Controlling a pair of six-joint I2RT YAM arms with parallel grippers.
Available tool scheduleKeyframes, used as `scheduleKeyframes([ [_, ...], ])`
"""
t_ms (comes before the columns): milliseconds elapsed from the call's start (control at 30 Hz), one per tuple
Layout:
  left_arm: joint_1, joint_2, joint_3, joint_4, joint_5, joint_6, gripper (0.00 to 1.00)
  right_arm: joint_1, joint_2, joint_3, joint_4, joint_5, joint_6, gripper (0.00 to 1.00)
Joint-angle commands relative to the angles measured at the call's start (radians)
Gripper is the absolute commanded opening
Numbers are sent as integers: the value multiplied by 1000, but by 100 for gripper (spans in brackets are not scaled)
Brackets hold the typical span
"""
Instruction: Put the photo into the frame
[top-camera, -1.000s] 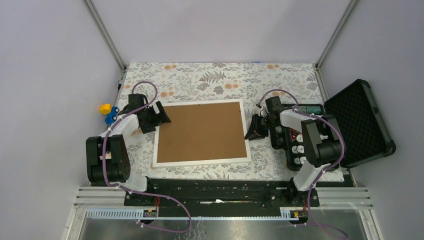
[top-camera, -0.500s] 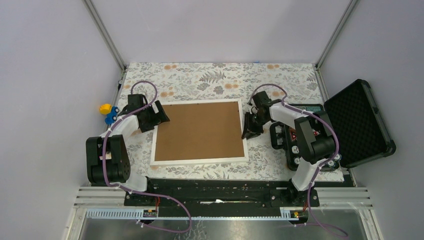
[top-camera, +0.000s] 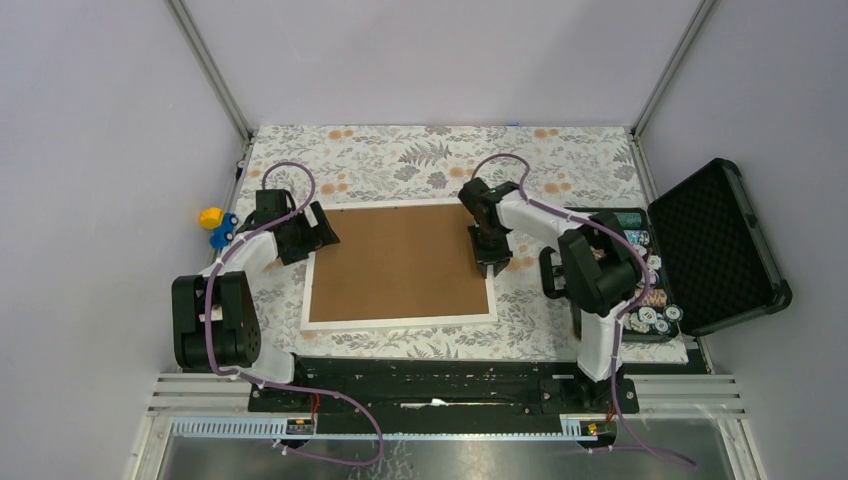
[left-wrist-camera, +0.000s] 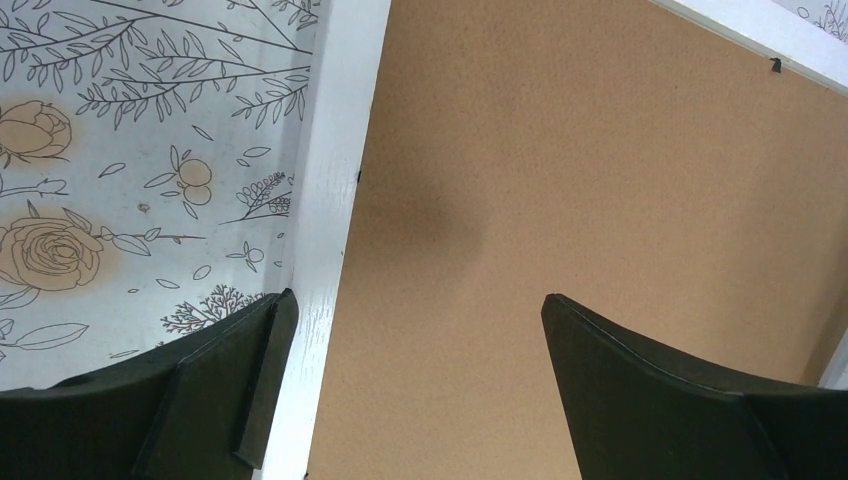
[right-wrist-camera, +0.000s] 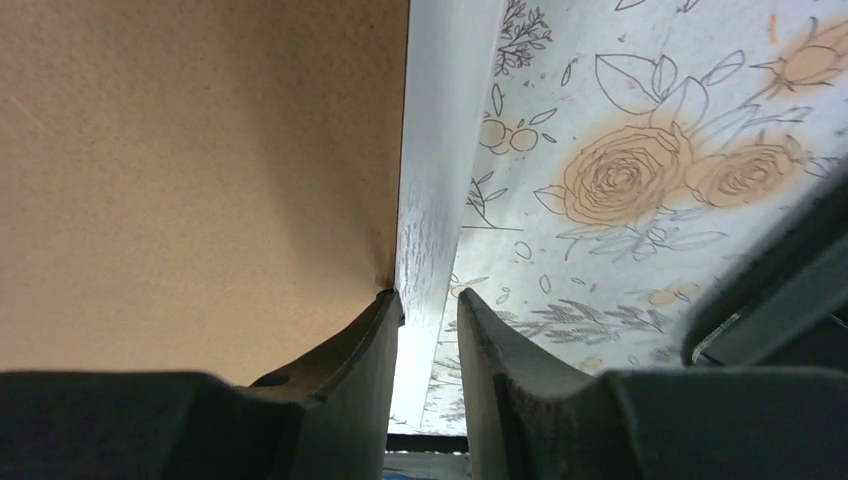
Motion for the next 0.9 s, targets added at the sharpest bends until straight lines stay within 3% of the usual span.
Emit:
scheduleKeyframes([
  [0,-69,-19,-29,-39,258,-78,99,93,178,20,61,182,31,37],
  [233,-68,-34,-31,-32,276,-83,99,162,265,141,-44,289,25,42],
  [533,-64,-34,-25,-26,287,-89,99,207,395,280,-154,302,-50,44],
  [767,-59,-39,-27,-33,272,-83,99,241,521,355,-181,295,-78,42],
  [867,-58,-47,-26,-34,261,-81,99,240,479,352,-147,335,-63,43],
])
